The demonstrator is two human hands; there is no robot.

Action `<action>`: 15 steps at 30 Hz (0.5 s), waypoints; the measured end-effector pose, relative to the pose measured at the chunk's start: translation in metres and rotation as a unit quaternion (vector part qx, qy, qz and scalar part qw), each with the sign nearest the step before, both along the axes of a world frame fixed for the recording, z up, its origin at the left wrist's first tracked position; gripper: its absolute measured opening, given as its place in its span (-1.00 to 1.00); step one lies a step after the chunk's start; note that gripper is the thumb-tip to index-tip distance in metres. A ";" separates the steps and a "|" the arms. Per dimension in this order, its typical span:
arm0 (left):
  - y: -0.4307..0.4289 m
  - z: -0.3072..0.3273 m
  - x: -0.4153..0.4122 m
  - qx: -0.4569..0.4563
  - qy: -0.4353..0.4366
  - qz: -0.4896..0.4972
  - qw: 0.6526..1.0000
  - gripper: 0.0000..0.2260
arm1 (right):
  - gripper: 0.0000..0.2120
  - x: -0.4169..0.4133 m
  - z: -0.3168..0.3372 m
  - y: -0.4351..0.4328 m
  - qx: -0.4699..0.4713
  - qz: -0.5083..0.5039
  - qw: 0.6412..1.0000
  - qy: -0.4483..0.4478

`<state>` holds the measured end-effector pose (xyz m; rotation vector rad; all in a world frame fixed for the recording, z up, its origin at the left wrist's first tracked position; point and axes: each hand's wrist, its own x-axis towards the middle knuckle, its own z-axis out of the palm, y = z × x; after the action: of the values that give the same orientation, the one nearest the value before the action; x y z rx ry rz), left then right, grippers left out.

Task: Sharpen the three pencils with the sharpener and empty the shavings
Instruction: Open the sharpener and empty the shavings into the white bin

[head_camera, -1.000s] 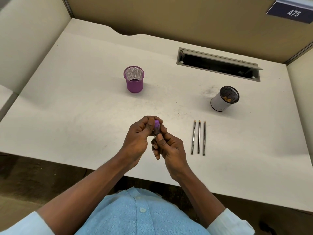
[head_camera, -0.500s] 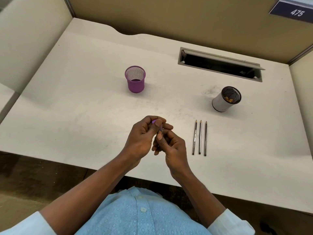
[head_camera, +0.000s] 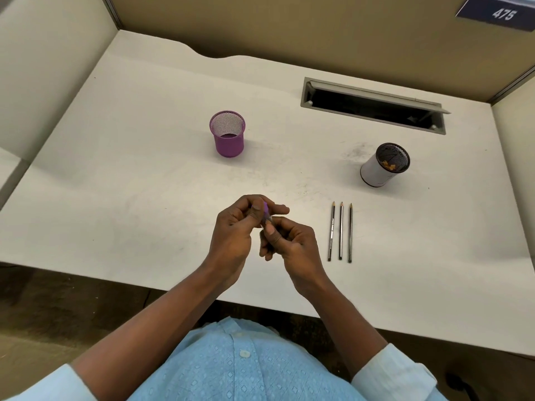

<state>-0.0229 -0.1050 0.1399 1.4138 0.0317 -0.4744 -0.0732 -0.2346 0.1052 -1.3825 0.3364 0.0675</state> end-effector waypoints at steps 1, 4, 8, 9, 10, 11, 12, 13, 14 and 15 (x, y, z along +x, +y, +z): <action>0.001 0.000 0.000 -0.003 0.001 -0.005 1.000 -0.69 | -0.77 0.000 -0.001 -0.002 0.004 0.005 1.000 0.002; 0.001 0.000 -0.001 -0.009 0.002 0.002 1.000 -0.73 | -0.76 0.002 -0.002 -0.005 0.015 0.014 1.000 0.005; -0.002 0.001 -0.003 -0.015 0.012 0.040 0.999 -0.81 | -0.80 0.001 -0.001 -0.003 0.033 0.004 0.999 0.001; -0.002 0.001 -0.003 -0.014 0.013 0.045 0.999 -0.82 | -0.80 0.000 -0.002 -0.002 0.037 0.000 0.999 0.001; -0.003 0.001 -0.003 -0.013 0.014 0.049 0.999 -0.83 | -0.81 0.000 -0.002 -0.001 0.039 -0.004 0.999 0.001; -0.003 0.002 -0.003 -0.012 0.017 0.054 0.998 -0.84 | -0.81 0.000 -0.003 -0.001 0.039 -0.007 0.999 0.002; -0.002 0.002 -0.002 -0.011 0.019 0.057 0.998 -0.84 | -0.81 0.000 -0.004 -0.001 0.037 -0.008 0.999 0.003; -0.002 0.002 -0.001 -0.009 0.019 0.056 0.998 -0.83 | -0.81 0.000 -0.004 -0.001 0.036 -0.006 0.999 0.005; -0.001 0.003 0.000 -0.008 0.019 0.050 0.999 -0.81 | -0.80 0.000 -0.004 -0.002 0.037 -0.003 0.999 0.007; 0.000 0.003 0.001 -0.009 0.019 0.039 0.999 -0.78 | -0.78 0.000 -0.004 -0.003 0.040 0.000 0.999 0.010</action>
<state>-0.0218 -0.1047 0.1428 1.3803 0.1129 -0.4370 -0.0732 -0.2377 0.1016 -1.3031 0.3470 0.0941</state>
